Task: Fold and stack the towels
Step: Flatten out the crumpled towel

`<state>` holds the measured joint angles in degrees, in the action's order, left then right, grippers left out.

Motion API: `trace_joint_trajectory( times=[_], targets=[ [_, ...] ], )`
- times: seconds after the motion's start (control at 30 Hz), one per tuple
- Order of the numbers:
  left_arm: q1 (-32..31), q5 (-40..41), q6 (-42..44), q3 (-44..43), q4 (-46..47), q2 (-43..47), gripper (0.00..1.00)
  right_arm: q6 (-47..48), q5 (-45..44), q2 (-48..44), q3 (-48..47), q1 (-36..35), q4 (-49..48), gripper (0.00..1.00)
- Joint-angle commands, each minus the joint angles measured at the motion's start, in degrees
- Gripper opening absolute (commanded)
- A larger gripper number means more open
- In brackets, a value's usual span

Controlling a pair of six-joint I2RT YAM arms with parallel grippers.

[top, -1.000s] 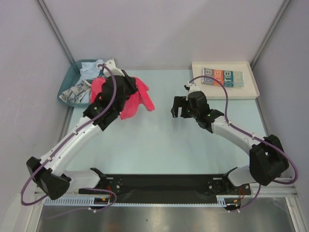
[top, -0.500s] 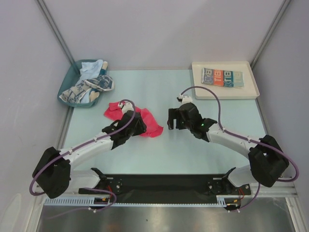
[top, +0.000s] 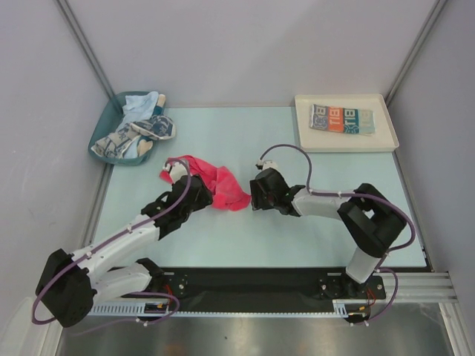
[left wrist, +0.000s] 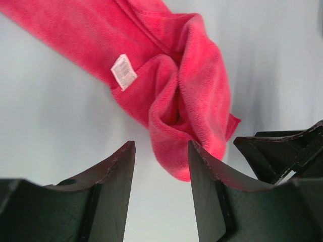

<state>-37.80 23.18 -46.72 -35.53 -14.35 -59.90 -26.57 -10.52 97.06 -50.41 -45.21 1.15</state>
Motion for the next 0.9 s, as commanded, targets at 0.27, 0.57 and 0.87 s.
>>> trace_joint_trajectory(
  times=[0.27, 0.57, 0.87],
  targets=[
    [4.0, -1.8, 0.1, 4.9, 0.5, 2.8, 0.51, -5.1, -5.1, 1.9, -2.1, -3.1, -6.8, 0.58],
    [4.8, -3.4, 0.4, 6.4, 2.7, 1.3, 0.5, -5.7, -5.6, 6.9, -7.2, -3.1, -5.6, 0.45],
    [5.6, -5.2, 1.5, 8.1, 4.5, -0.3, 0.5, -6.8, -10.0, 5.3, -6.1, -2.9, -3.4, 0.05]
  ],
)
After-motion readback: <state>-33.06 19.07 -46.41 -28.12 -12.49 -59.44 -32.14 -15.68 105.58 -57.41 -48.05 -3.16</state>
